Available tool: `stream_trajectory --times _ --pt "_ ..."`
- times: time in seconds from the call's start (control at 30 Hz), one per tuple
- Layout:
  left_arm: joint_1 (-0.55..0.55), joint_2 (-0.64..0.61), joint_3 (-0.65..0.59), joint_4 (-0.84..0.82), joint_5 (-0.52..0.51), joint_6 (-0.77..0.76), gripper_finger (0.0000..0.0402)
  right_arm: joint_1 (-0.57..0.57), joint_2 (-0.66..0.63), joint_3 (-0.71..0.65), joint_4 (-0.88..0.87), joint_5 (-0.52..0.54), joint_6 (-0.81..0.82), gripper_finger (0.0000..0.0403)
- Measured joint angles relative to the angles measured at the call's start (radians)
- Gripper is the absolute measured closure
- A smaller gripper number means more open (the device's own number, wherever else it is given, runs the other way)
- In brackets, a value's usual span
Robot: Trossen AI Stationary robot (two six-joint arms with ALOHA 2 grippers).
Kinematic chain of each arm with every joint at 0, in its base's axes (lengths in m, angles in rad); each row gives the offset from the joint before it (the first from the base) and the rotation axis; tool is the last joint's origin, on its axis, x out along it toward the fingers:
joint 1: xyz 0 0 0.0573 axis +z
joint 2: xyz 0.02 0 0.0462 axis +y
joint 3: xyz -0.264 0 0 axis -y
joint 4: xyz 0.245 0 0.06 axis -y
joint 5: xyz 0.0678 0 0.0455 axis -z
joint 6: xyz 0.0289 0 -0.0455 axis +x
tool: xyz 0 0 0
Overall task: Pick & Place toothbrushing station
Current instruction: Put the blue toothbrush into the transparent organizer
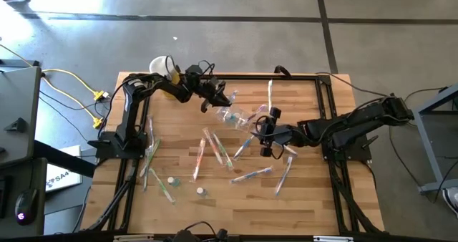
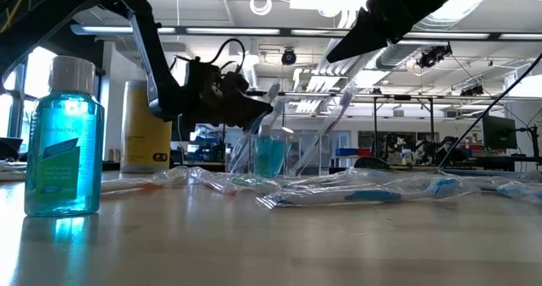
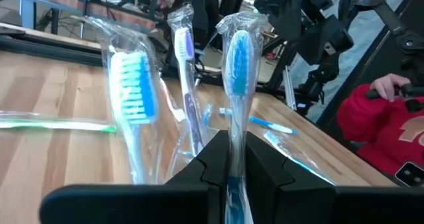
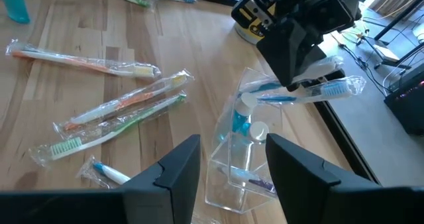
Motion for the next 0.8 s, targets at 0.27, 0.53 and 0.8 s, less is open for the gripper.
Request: stream_trajectory --times 0.27,0.53,0.8 --pt "0.001 0.000 0.000 -0.074 0.000 0.020 0.0371 0.000 0.000 0.000 0.000 0.000 0.000 0.0239" --pt "0.001 0.000 0.000 -0.080 -0.001 0.004 0.0370 0.000 0.000 0.000 0.000 0.000 0.000 0.0239" --pt "0.002 0.000 0.000 -0.079 -0.005 0.018 0.0370 0.000 0.000 0.000 -0.004 0.000 0.000 0.0239"
